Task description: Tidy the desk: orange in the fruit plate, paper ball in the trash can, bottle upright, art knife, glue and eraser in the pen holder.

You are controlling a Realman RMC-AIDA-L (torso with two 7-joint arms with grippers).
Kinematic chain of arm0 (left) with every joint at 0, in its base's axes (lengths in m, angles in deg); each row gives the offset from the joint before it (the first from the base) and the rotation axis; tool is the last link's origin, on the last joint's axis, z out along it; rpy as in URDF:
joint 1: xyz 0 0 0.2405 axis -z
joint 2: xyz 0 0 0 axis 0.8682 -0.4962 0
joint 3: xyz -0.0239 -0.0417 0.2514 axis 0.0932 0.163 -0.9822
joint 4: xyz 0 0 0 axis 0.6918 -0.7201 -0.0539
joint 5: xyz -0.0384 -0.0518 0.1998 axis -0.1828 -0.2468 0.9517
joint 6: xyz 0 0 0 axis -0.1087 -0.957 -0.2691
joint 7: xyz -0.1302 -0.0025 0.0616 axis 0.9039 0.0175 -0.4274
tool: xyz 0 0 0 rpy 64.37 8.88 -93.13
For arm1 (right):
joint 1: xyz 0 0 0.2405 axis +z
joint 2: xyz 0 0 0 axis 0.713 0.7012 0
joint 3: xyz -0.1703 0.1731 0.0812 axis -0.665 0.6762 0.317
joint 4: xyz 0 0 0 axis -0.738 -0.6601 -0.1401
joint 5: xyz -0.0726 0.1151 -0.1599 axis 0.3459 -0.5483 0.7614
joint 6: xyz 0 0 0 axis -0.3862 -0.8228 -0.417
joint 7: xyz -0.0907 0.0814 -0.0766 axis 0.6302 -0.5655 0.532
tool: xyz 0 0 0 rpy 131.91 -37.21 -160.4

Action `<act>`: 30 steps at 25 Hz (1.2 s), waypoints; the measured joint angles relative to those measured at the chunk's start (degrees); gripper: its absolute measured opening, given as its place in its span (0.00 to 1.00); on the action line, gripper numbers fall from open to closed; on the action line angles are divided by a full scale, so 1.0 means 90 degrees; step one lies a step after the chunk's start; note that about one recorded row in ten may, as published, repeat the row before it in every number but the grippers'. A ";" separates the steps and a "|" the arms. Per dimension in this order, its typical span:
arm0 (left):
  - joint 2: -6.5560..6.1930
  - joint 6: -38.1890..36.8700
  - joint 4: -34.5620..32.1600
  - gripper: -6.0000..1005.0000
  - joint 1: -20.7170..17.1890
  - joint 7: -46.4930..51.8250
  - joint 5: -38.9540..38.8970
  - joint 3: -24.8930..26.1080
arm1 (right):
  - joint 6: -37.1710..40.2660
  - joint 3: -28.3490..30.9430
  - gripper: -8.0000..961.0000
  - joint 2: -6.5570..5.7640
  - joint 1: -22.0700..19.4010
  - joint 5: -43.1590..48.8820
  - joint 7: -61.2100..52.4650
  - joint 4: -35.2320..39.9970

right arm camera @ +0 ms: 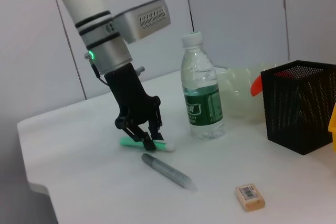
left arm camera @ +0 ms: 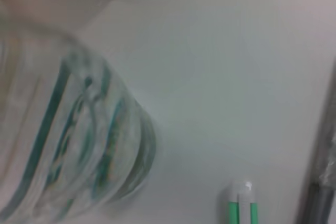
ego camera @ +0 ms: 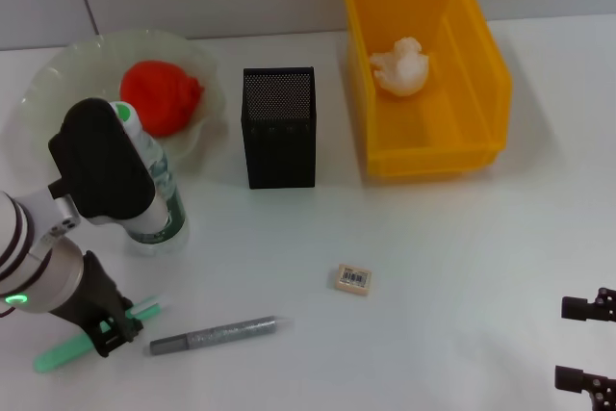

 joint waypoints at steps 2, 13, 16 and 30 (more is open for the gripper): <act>-0.0010 -0.0135 -0.0093 0.20 0.0017 -0.0096 -0.0187 0.0082 | 0.0001 0.0000 0.81 -0.0001 -0.0005 0.0002 0.0000 0.0000; -0.0011 -0.0566 -0.2043 0.20 -0.0532 -0.1393 -0.2598 0.0992 | 0.0010 0.0103 0.81 -0.0001 -0.0044 0.0003 0.0000 0.0000; -0.0009 -0.0395 -0.2162 0.20 -0.0608 -0.1625 -0.3025 0.1064 | 0.0010 0.0133 0.81 -0.0001 -0.0052 0.0001 -0.0001 0.0000; 0.0026 0.5580 -0.0469 0.20 -0.0917 -0.5707 -0.7542 -0.1003 | 0.0013 0.0268 0.81 0.0007 -0.0009 -0.0029 -0.0069 0.0000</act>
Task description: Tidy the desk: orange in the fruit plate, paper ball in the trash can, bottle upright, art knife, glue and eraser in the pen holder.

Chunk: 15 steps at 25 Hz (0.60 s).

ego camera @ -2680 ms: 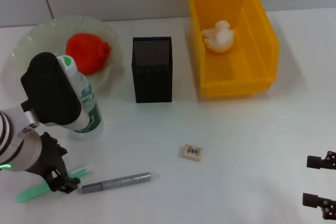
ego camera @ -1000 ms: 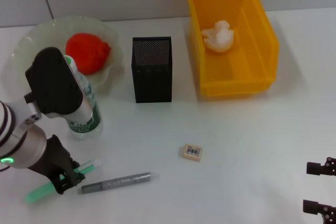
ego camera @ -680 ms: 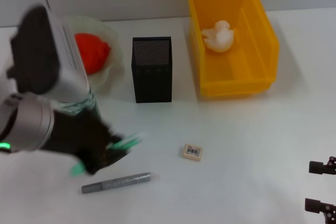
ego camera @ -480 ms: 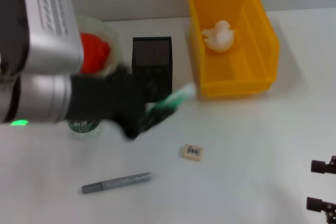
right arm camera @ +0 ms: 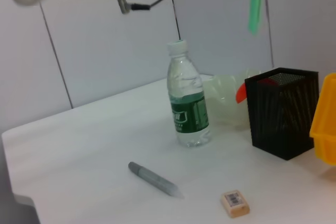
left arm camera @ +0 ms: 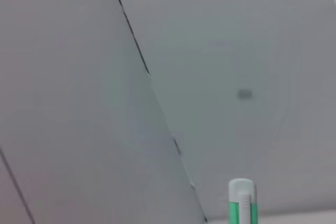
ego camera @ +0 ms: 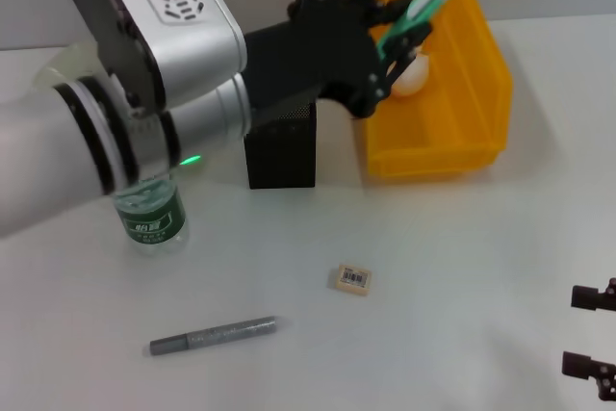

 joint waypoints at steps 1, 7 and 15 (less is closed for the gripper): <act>0.0004 0.0130 0.0114 0.19 0.0000 -0.0378 -0.0409 -0.0042 | 0.0002 0.0021 0.81 0.0000 0.0006 0.0002 -0.0003 0.0000; 0.0018 -0.0024 0.1441 0.20 0.0056 -0.3556 -0.4161 -0.0167 | 0.0006 0.0043 0.81 0.0005 0.0024 -0.0005 -0.0014 0.0000; 0.0020 -0.1003 0.3342 0.20 0.0468 -0.6514 -0.7212 -0.0518 | 0.0007 0.0045 0.81 0.0012 0.0051 -0.0004 -0.0037 0.0000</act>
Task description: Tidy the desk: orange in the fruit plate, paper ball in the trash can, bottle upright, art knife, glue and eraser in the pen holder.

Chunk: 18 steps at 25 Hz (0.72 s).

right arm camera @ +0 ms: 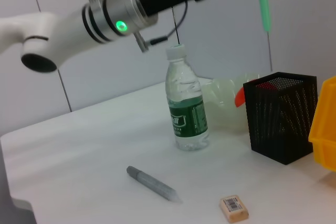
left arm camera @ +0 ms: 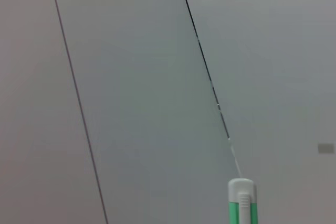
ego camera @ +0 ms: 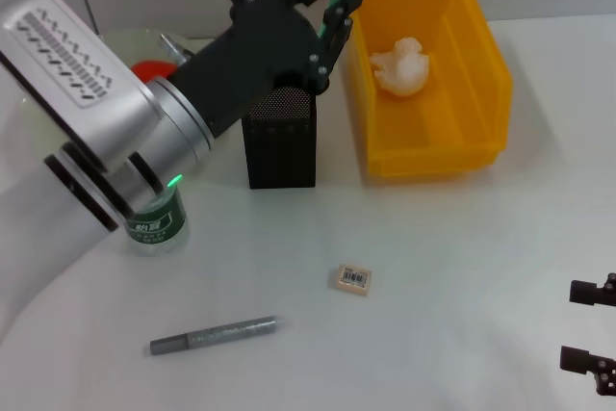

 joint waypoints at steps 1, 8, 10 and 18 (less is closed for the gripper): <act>0.0000 -0.0015 0.0155 0.20 0.0069 -0.0155 -0.0170 -0.0060 | 0.0000 0.0000 0.81 0.0000 0.0008 0.0002 -0.0012 0.0000; 0.0009 0.0066 0.1039 0.20 0.0625 -0.0768 -0.0813 -0.0303 | 0.0000 0.0000 0.81 0.0004 0.0030 0.0015 -0.0039 0.0000; 0.0009 0.0089 0.1215 0.20 0.0705 -0.1018 -0.1023 -0.0363 | -0.0001 0.0000 0.81 0.0009 0.0030 0.0017 -0.0039 0.0000; 0.0009 0.0365 0.1462 0.20 0.0809 -0.1617 -0.1387 -0.0403 | -0.0007 -0.0001 0.81 0.0025 0.0050 0.0024 -0.0038 0.0000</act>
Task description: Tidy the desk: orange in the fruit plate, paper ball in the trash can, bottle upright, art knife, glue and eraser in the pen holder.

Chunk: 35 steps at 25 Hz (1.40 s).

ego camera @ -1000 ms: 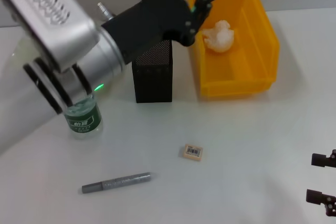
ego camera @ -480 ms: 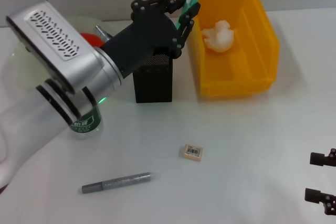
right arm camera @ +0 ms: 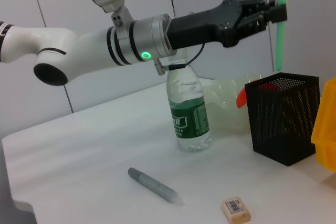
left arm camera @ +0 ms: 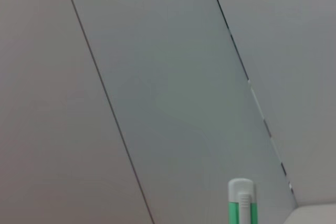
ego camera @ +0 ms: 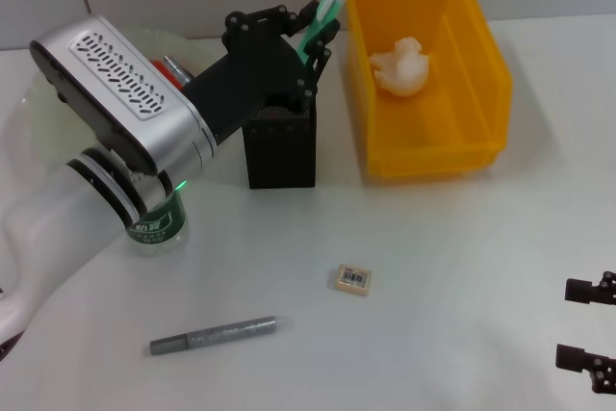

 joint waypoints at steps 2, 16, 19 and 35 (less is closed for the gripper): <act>0.0000 0.0053 0.0004 0.19 0.0003 -0.0028 -0.0002 -0.0003 | 0.0001 0.0000 0.81 0.0001 0.0002 0.0001 0.0000 0.0000; 0.0001 0.0293 0.0132 0.28 0.0085 0.0010 -0.0121 -0.0060 | 0.0007 -0.0021 0.81 0.0003 0.0010 0.0001 -0.0001 0.0000; 0.0000 0.0297 0.0148 0.30 0.0087 0.0010 -0.0412 -0.0077 | 0.0006 -0.0032 0.81 0.0003 0.0010 0.0003 -0.0008 0.0000; -0.0125 0.0121 -0.1042 0.69 -0.0561 0.2407 0.0897 -0.0124 | 0.0364 0.0472 0.81 -0.0066 0.0038 -0.0029 -0.0378 0.0098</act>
